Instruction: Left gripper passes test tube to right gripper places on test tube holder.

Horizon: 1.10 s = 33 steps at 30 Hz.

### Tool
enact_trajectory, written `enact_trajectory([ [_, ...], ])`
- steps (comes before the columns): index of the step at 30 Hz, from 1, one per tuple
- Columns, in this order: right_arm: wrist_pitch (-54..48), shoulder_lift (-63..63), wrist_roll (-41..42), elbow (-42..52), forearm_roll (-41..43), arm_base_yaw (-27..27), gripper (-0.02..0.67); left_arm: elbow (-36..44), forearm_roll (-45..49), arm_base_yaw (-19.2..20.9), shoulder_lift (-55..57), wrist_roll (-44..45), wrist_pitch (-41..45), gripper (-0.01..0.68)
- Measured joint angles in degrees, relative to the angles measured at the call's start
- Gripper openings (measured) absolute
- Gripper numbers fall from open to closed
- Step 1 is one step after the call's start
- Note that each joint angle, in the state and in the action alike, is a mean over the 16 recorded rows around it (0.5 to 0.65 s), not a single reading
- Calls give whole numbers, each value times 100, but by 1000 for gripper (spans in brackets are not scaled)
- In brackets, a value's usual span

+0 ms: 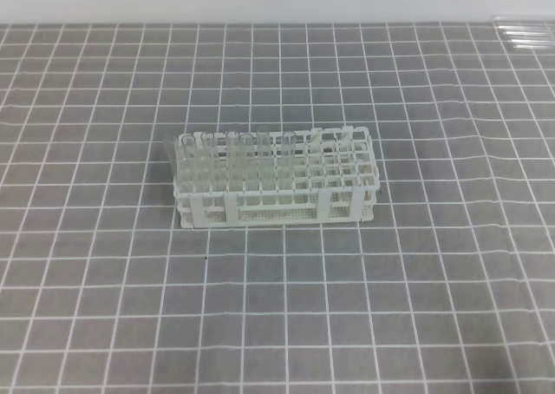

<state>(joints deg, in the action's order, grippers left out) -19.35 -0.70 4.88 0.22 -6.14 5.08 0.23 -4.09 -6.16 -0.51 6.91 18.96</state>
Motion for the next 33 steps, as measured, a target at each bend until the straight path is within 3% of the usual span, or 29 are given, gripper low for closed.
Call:
enact_trajectory([
  [15,0,9,12,0,-16,0,-13,9,636,-1,-25,-42,-12,-6],
  [33,0,12,5,0,-41,0,-13,28,673,-2,-75,-48,-37,-5],
])
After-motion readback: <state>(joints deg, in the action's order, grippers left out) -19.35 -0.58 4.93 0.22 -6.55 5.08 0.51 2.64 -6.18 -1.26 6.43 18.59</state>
